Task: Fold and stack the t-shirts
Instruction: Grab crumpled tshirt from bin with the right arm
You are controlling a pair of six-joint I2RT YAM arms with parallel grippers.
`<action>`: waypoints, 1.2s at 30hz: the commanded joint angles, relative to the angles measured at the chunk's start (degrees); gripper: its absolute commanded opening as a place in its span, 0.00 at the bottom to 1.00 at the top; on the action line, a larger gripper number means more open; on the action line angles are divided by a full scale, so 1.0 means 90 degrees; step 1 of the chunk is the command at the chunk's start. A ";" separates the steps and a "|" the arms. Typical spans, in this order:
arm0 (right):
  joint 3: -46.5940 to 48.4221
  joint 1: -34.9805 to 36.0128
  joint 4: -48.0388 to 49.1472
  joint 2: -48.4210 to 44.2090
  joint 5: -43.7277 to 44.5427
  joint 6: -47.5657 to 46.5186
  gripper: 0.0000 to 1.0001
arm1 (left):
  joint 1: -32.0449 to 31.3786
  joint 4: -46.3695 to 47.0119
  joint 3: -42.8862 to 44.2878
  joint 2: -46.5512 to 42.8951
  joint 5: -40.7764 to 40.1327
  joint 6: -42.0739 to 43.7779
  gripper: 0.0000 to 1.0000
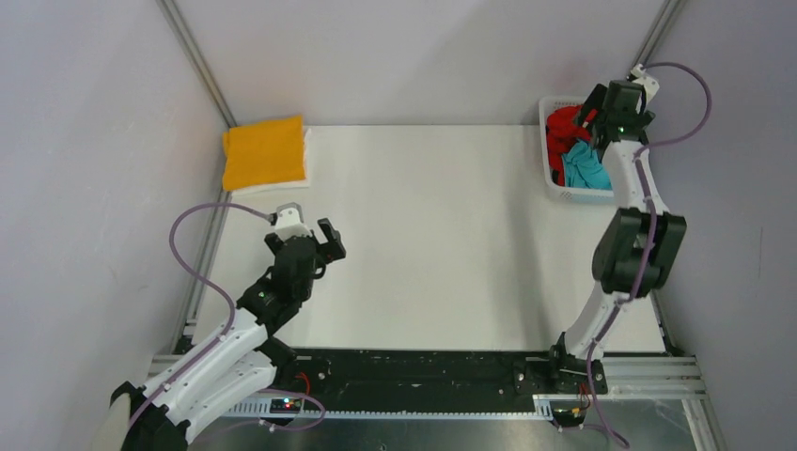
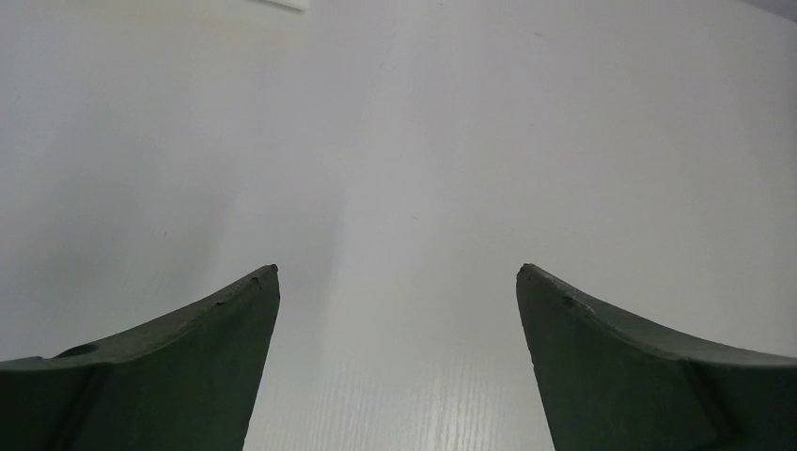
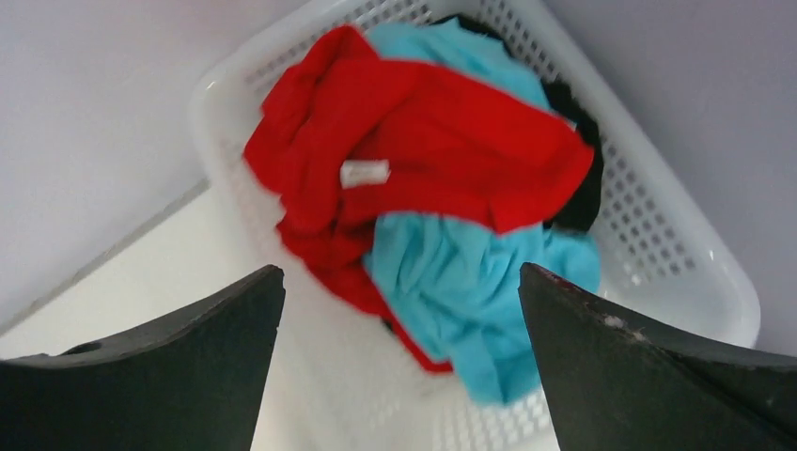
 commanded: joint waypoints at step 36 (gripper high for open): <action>0.3400 -0.0291 0.0305 0.0801 -0.1170 -0.0753 0.00 | -0.0008 0.0272 0.0035 -0.0688 -0.0610 0.0105 1.00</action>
